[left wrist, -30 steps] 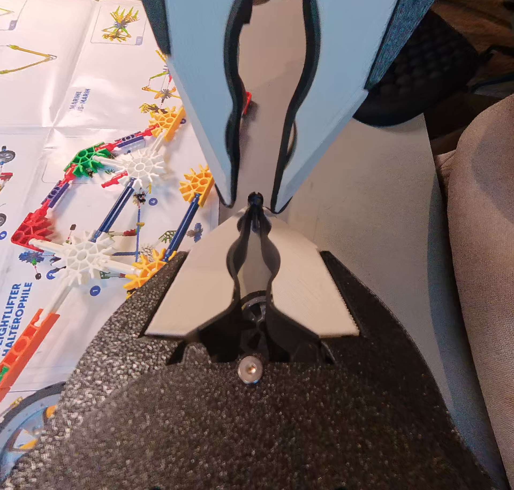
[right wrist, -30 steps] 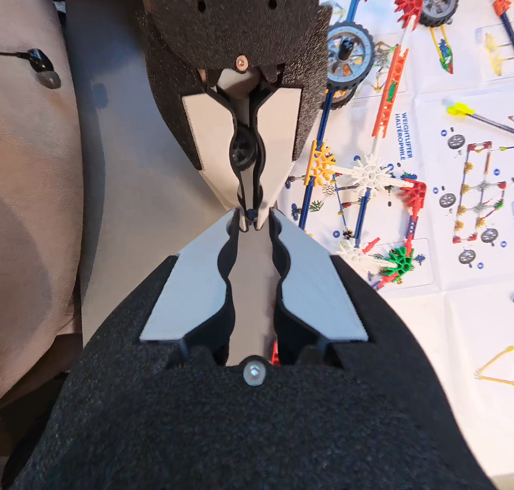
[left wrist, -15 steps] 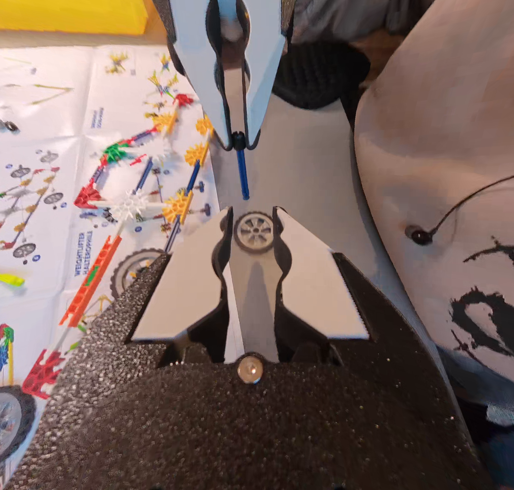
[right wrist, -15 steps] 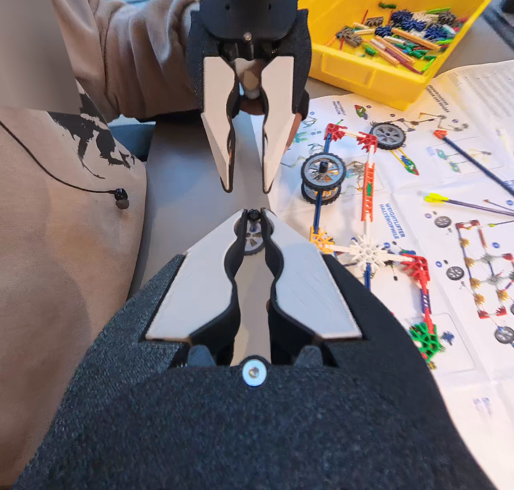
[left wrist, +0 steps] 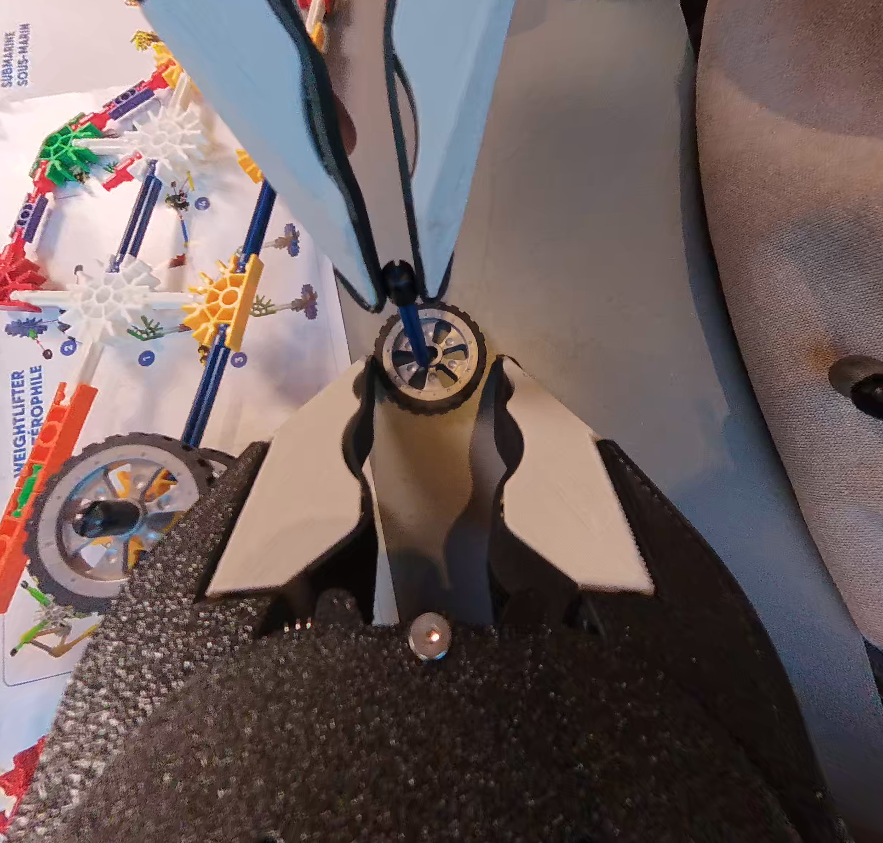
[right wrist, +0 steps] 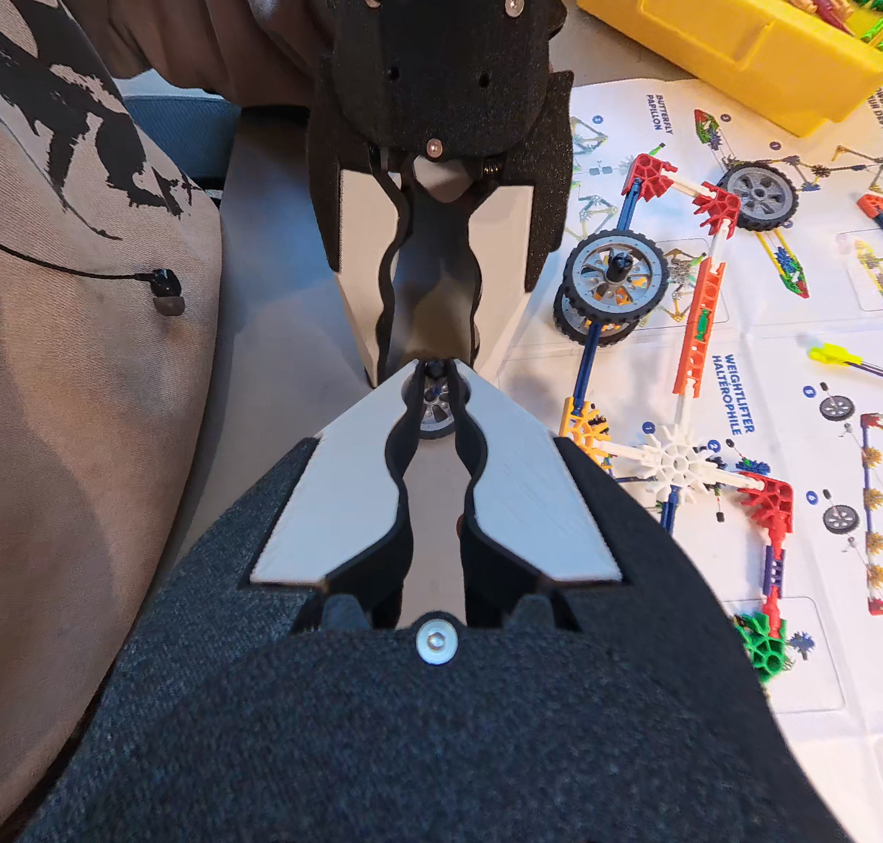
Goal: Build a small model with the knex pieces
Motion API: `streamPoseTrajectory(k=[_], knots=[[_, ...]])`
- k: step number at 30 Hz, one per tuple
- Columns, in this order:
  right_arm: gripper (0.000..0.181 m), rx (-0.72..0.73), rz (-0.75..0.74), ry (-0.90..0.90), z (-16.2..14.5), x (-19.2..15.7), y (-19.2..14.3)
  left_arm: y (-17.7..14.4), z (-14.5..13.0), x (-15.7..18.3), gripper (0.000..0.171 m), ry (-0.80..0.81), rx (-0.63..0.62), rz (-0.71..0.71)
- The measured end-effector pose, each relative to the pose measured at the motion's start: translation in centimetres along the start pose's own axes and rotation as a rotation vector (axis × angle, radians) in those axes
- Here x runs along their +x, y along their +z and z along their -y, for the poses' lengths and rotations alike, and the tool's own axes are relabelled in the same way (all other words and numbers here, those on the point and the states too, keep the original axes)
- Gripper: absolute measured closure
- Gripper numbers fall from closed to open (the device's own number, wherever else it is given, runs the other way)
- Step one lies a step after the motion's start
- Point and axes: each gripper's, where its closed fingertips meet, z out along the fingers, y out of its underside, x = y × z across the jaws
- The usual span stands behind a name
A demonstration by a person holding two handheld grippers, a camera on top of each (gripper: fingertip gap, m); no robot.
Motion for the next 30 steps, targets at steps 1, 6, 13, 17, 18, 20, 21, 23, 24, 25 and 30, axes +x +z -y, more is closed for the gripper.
streamPoseTrajectory(k=[1, 6, 13, 17, 18, 20, 21, 23, 24, 25, 30], knots=[[0.174, -0.007, 0.003, -0.004, 0.0, -0.1, 0.0, 0.0, 0.0, -0.1, 0.125, -0.005, 0.002, 0.003], [0.174, -0.023, 0.014, -0.015, -0.1, -0.4, 0.0, 0.0, 0.0, -0.3, 0.128, -0.014, 0.006, 0.012], [0.174, -0.088, -0.027, -0.047, -0.6, -0.1, 0.2, 0.0, 0.1, -0.5, 0.128, -0.008, -0.002, 0.022], [0.174, -0.091, -0.021, -0.043, -0.6, -0.3, 0.4, 0.0, 0.1, -0.5, 0.129, -0.013, -0.007, 0.021], [0.174, -0.103, -0.014, -0.045, -0.8, -0.6, 0.6, -0.1, 0.2, -0.5, 0.129, -0.013, 0.003, 0.022], [0.175, -0.165, -0.036, -0.077, -1.8, -0.5, 1.2, -0.4, 0.8, -0.5, 0.129, -0.022, 0.037, 0.020], [0.176, -0.191, -0.056, -0.103, -2.4, -0.3, 1.4, -0.6, 0.9, -0.6, 0.129, -0.021, 0.039, 0.027], [0.173, -0.166, -0.057, -0.100, -2.5, -0.3, 1.5, -0.8, 1.1, -0.7, 0.129, -0.022, 0.050, 0.033], [0.169, -0.125, -0.042, -0.076, -2.0, -0.5, 1.3, -1.0, 1.3, -0.8, 0.129, -0.027, 0.066, 0.034], [0.168, -0.083, -0.037, -0.053, -1.4, -0.5, 1.0, -1.3, 1.5, -0.9, 0.129, -0.030, 0.078, 0.038], [0.156, 0.034, -0.083, -0.018, 0.1, 0.4, -1.2, -2.8, 2.7, -1.5, 0.128, -0.067, 0.167, 0.045]])
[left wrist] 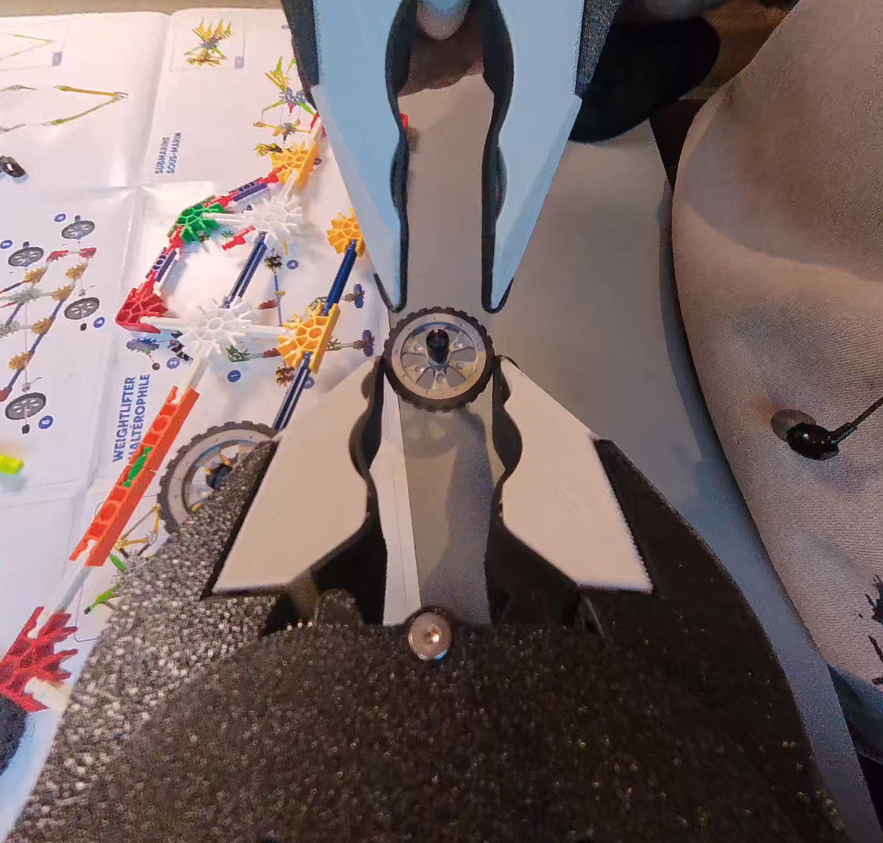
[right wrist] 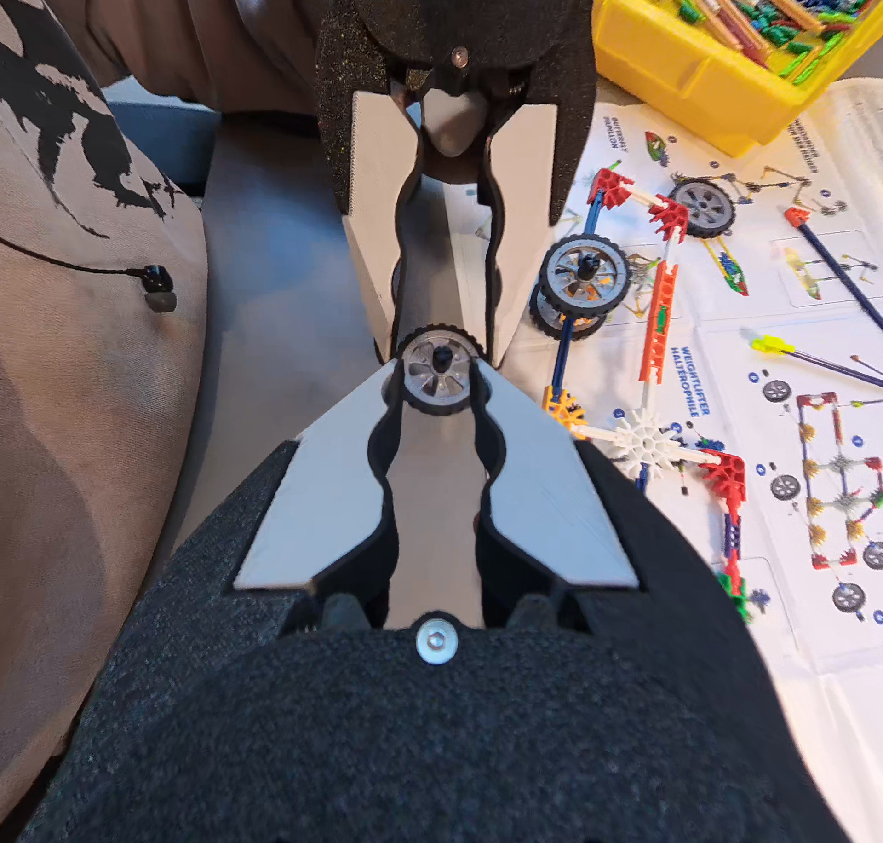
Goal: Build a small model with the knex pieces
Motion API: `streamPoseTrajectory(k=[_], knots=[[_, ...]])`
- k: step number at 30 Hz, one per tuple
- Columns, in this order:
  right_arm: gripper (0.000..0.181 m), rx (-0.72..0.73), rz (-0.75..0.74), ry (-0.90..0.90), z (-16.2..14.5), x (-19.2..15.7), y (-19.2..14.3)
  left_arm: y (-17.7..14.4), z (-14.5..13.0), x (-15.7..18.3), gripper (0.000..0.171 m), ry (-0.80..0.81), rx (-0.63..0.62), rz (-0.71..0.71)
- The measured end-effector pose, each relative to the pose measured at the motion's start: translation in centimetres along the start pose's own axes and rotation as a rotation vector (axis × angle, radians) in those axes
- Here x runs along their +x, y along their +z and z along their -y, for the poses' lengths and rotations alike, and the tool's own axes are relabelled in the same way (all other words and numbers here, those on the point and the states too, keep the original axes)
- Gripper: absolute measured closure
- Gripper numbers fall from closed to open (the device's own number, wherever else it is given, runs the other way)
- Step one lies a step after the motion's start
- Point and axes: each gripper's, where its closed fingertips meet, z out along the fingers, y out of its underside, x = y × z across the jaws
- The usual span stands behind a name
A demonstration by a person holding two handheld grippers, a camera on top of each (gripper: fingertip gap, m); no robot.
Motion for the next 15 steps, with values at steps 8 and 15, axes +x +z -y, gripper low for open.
streamPoseTrajectory(k=[8, 15], knots=[[0.126, 0.140, -0.065, 0.098, 0.0, 0.7, -1.1, -2.3, 2.6, -0.9, 0.128, -0.049, 0.151, 0.026], [0.137, 0.313, -0.096, 0.116, 2.4, 1.3, -0.6, -3.3, 4.1, -0.8, 0.128, -0.128, 0.264, -0.028]])
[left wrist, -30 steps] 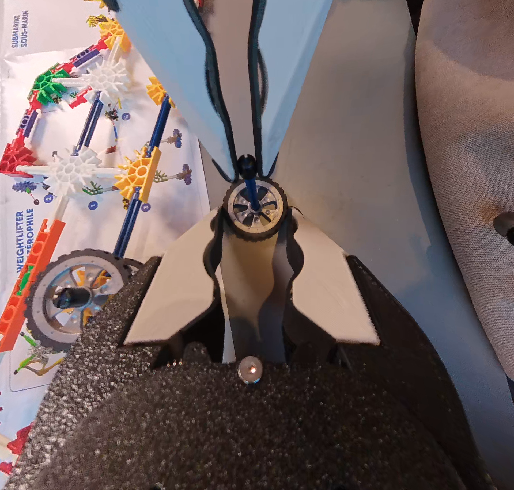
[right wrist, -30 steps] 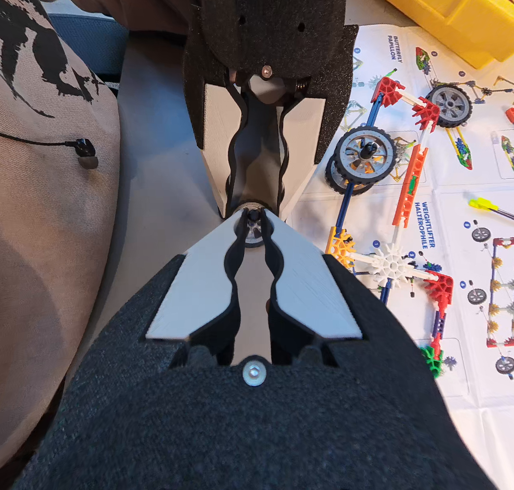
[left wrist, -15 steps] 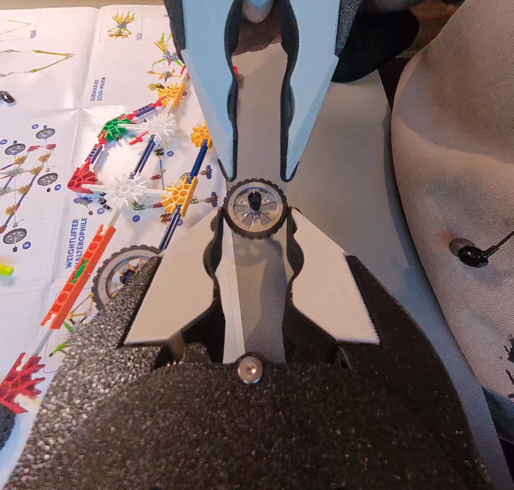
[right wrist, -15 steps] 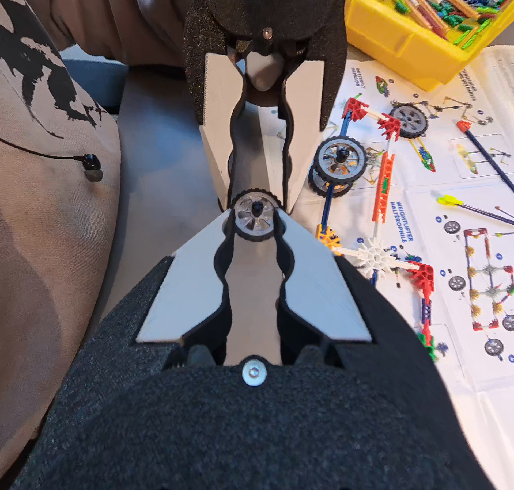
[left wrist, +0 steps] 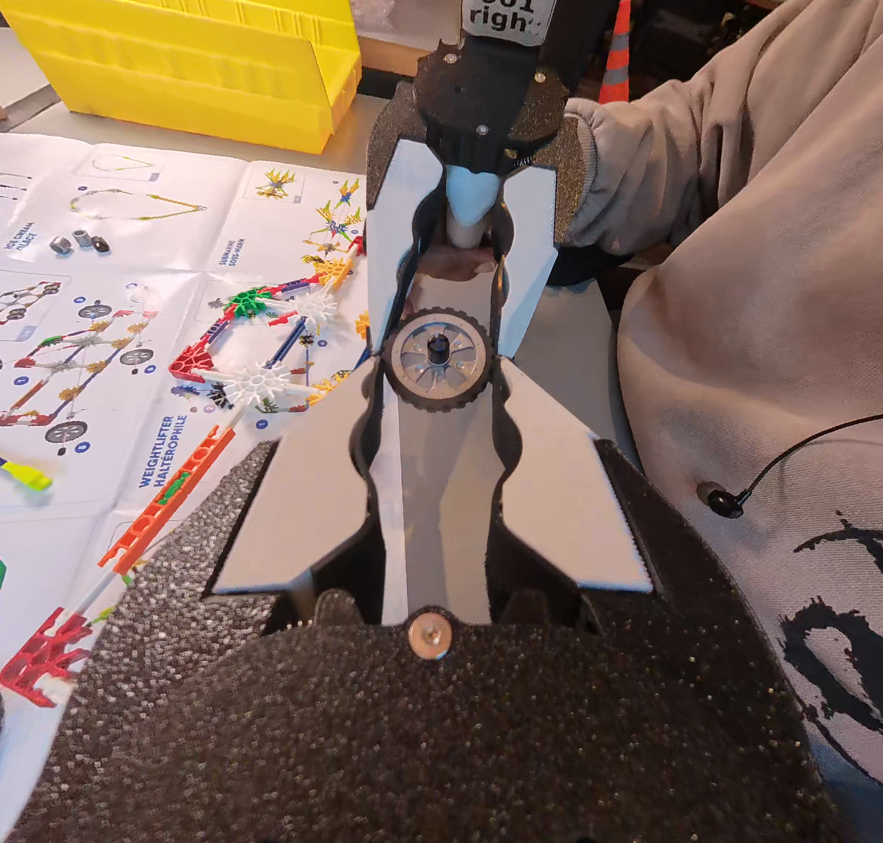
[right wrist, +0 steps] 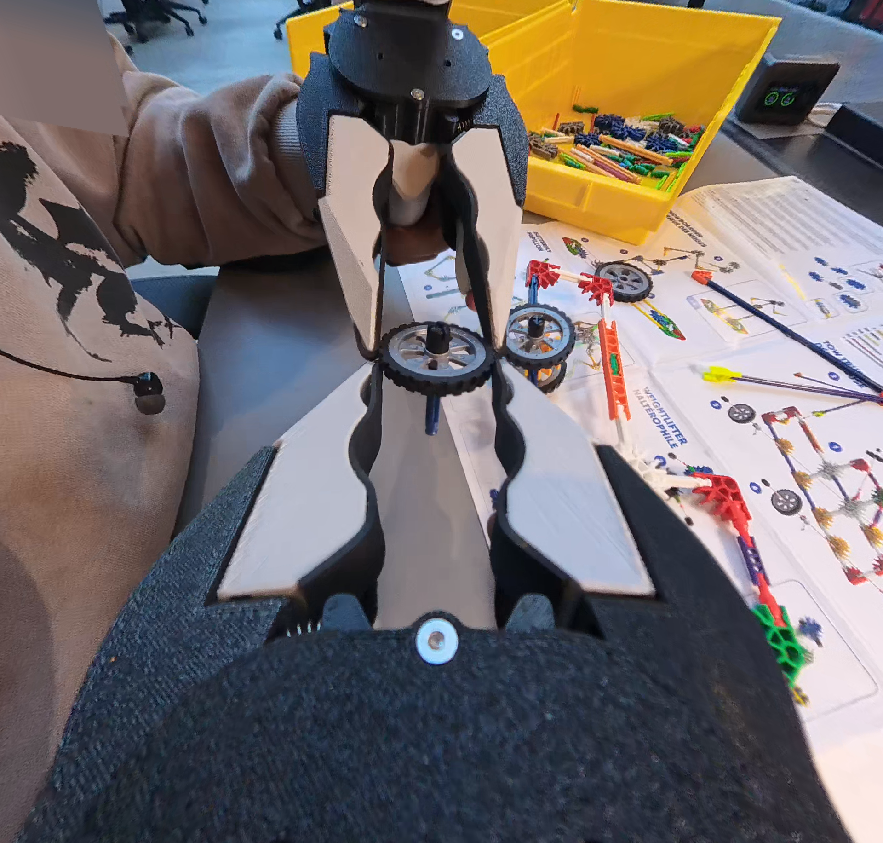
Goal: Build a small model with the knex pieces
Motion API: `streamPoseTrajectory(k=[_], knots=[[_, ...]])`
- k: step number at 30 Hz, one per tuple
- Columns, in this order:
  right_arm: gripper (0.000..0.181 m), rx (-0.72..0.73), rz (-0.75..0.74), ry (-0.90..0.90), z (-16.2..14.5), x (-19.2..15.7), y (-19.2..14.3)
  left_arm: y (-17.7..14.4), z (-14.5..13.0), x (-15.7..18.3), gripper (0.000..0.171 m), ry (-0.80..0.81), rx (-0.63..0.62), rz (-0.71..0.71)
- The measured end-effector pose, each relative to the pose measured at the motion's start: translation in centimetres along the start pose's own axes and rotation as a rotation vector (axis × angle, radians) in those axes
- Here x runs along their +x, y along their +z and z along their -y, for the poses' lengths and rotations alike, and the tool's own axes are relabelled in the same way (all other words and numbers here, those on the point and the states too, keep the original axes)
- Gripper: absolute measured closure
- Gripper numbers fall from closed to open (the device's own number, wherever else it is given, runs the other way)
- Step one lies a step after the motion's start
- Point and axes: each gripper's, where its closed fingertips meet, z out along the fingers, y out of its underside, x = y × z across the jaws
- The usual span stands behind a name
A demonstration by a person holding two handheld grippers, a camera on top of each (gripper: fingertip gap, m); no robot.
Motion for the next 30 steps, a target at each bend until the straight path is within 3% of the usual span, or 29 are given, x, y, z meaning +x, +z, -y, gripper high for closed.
streamPoseTrajectory(k=[4, 9, 13, 16, 20, 23, 30], knots=[[0.137, 0.116, 0.041, 0.078, 1.3, 0.4, -0.3, -0.6, 1.2, -0.1, 0.128, -0.058, 0.095, -0.032], [0.137, 0.366, 0.102, 0.194, 3.8, 0.9, -2.1, -1.4, 2.4, -0.3, 0.125, -0.123, 0.201, -0.073], [0.137, 0.445, 0.027, 0.055, 4.9, 1.0, -2.9, -1.7, 4.2, 0.3, 0.133, -0.378, 0.348, -0.249], [0.137, 0.397, -0.077, -0.088, 4.5, 1.5, -2.4, -1.7, 4.7, 0.2, 0.140, -0.574, 0.417, -0.369], [0.138, 0.303, -0.164, -0.179, 2.9, 2.4, -1.9, -1.5, 4.1, -1.1, 0.146, -0.668, 0.424, -0.339], [0.138, 0.201, -0.214, -0.225, 1.3, 3.3, -1.2, -0.9, 3.0, -2.0, 0.161, -0.670, 0.383, -0.263], [0.136, 0.022, -0.324, -0.260, -1.4, 5.2, -0.5, 0.7, 0.1, -4.1, 0.166, -0.560, 0.212, 0.054]])
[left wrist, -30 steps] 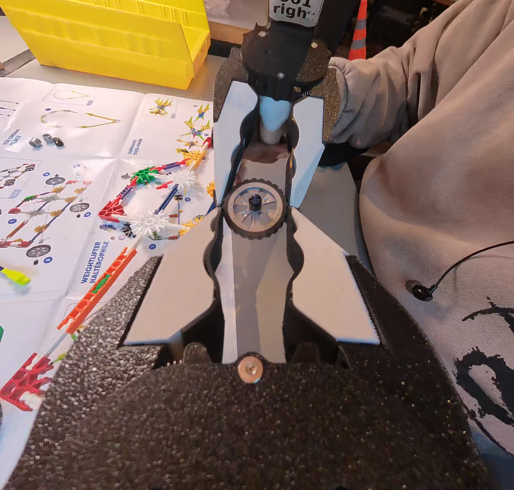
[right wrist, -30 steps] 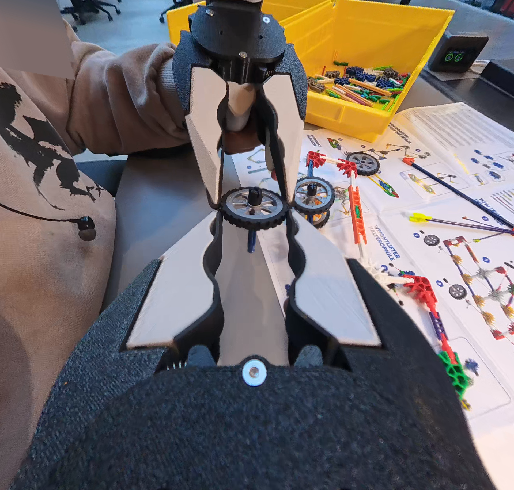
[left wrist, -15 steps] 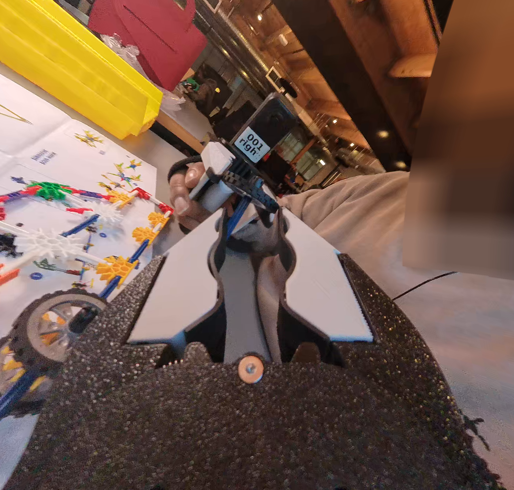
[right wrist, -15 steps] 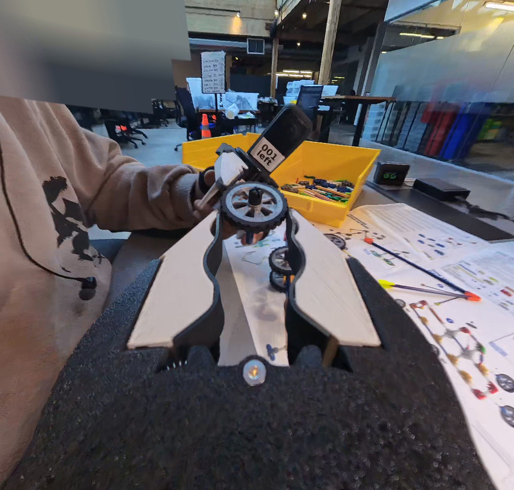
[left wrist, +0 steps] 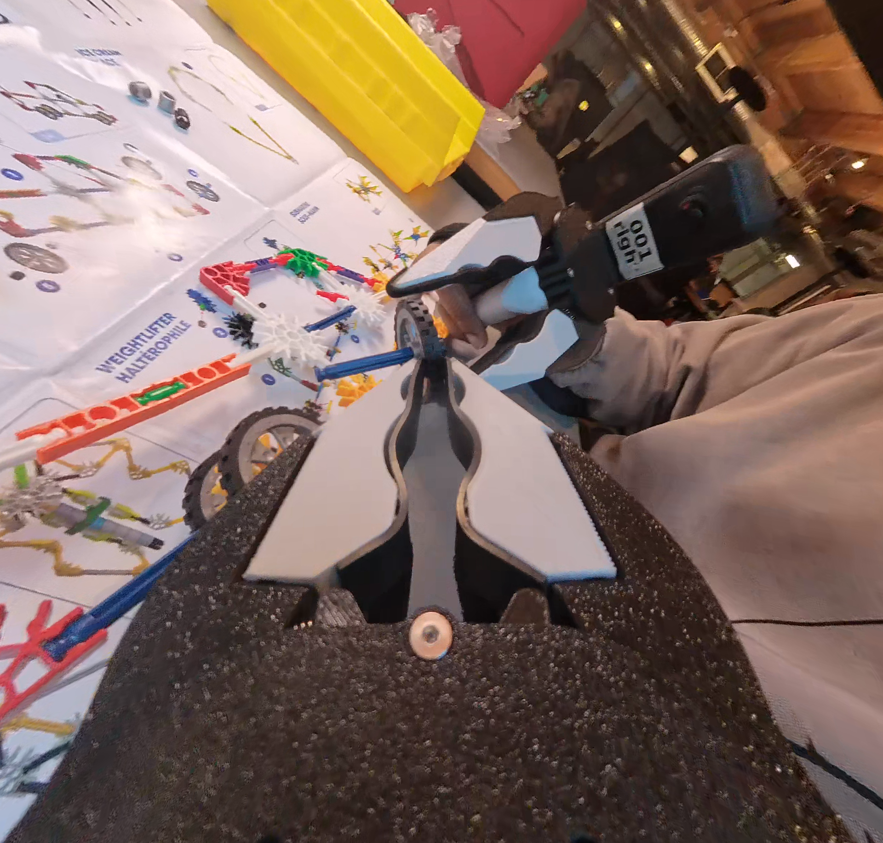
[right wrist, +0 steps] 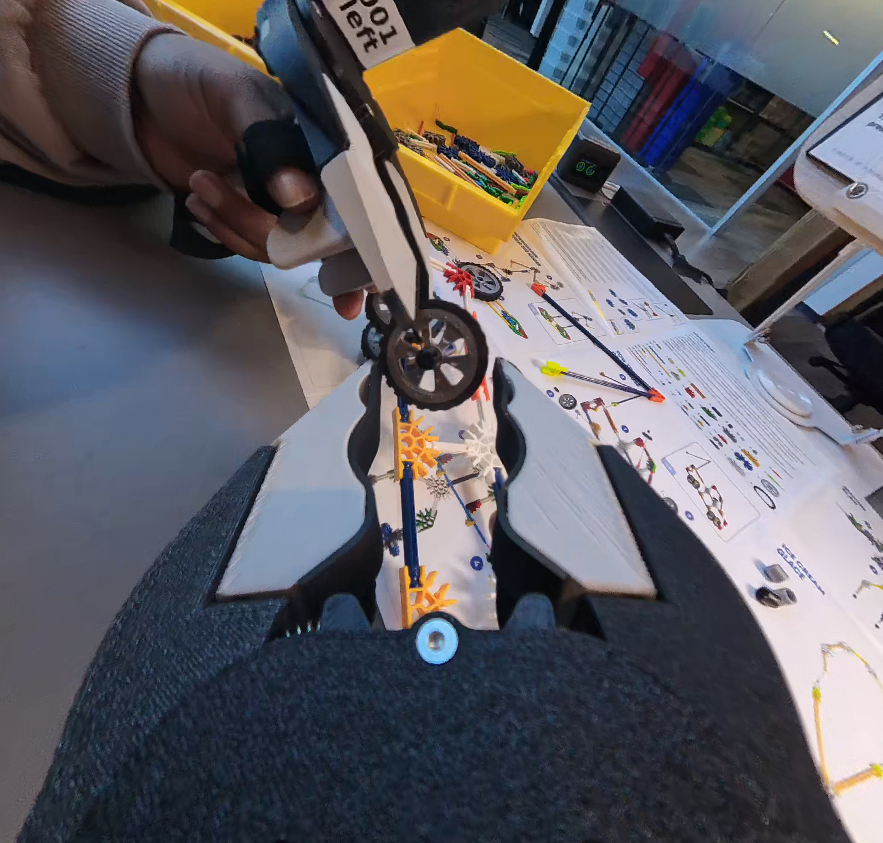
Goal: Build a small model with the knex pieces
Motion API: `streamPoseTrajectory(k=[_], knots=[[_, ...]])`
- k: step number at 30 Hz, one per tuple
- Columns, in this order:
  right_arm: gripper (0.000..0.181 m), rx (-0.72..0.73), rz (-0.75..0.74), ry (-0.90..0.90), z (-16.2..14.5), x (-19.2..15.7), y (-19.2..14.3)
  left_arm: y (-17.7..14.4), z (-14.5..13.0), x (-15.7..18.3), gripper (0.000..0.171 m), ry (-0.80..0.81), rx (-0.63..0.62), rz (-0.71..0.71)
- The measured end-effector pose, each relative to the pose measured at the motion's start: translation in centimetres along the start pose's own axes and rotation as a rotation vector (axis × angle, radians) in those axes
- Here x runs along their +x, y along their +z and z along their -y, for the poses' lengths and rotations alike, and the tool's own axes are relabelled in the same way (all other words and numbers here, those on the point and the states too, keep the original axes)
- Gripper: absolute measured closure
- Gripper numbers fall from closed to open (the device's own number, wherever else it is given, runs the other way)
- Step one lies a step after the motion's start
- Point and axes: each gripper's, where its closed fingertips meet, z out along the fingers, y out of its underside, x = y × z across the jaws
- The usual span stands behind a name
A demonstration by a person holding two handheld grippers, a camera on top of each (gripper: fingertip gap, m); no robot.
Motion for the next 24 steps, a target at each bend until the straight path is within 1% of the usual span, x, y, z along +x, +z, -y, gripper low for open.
streamPoseTrajectory(k=[2, 4, 6, 8, 10, 12, 14, 15, 18, 20, 21, 22, 24], knots=[[0.130, -0.006, -0.015, 0.015, 0.2, 0.2, 0.0, 0.2, 0.0, 0.0, 0.166, 0.037, 0.002, 0.045], [0.126, -0.034, -0.014, 0.005, 0.0, 0.1, 0.3, 0.5, 0.1, 0.2, 0.167, 0.031, 0.017, 0.059], [0.133, -0.055, -0.019, -0.031, -0.2, -0.3, 0.6, 0.6, 0.2, 0.2, 0.167, 0.018, 0.037, 0.069], [0.135, -0.068, -0.039, -0.049, -0.3, -0.2, 0.7, 0.6, 0.4, 0.0, 0.167, -0.002, 0.057, 0.072], [0.136, -0.046, -0.005, -0.005, -0.2, -0.3, 0.6, 0.6, 0.4, 0.2, 0.167, -0.023, 0.059, 0.042], [0.136, 0.039, 0.083, 0.119, 0.8, -0.7, 0.1, 0.4, 0.8, 1.3, 0.165, -0.008, 0.063, -0.043], [0.136, 0.136, 0.178, 0.268, 2.0, -0.7, -0.8, -0.4, 1.4, 2.7, 0.159, 0.076, 0.074, -0.130], [0.136, 0.182, 0.224, 0.341, 2.6, -0.6, -1.3, -0.8, 1.5, 3.1, 0.154, 0.155, 0.064, -0.140], [0.136, 0.262, 0.317, 0.525, 3.5, -0.2, -2.2, -1.1, 1.1, 2.0, 0.145, 0.431, 0.023, -0.007], [0.136, 0.284, 0.401, 0.621, 4.0, -0.8, -2.5, -0.4, 0.2, 1.4, 0.139, 0.548, -0.034, 0.064], [0.136, 0.280, 0.419, 0.658, 4.0, -1.0, -2.3, 0.0, -0.2, 1.2, 0.140, 0.592, -0.051, 0.093], [0.136, 0.278, 0.436, 0.685, 4.0, -1.2, -2.2, 0.4, -0.5, 1.3, 0.147, 0.626, -0.065, 0.106], [0.136, 0.273, 0.460, 0.731, 4.0, -1.5, -2.0, 0.9, -0.9, 1.3, 0.165, 0.653, -0.088, 0.127]])
